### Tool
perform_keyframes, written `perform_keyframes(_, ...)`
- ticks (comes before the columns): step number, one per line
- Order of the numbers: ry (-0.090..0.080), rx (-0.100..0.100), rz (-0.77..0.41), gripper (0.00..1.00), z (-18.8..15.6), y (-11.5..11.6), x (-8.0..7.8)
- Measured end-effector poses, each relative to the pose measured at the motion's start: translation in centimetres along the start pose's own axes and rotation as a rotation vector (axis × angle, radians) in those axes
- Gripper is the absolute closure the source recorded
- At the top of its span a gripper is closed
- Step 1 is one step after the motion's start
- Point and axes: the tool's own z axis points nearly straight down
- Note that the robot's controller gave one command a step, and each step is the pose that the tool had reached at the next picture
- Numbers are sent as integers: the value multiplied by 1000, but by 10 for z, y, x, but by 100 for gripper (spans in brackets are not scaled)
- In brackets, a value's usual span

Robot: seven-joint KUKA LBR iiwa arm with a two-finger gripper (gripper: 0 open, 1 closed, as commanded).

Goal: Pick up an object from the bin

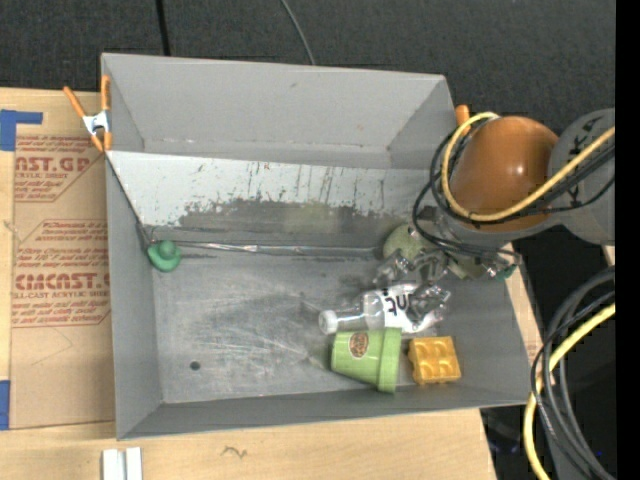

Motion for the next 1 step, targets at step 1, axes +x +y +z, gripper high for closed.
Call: perform_keyframes(1, -1, 1, 1, 100, 0, 0, 0)
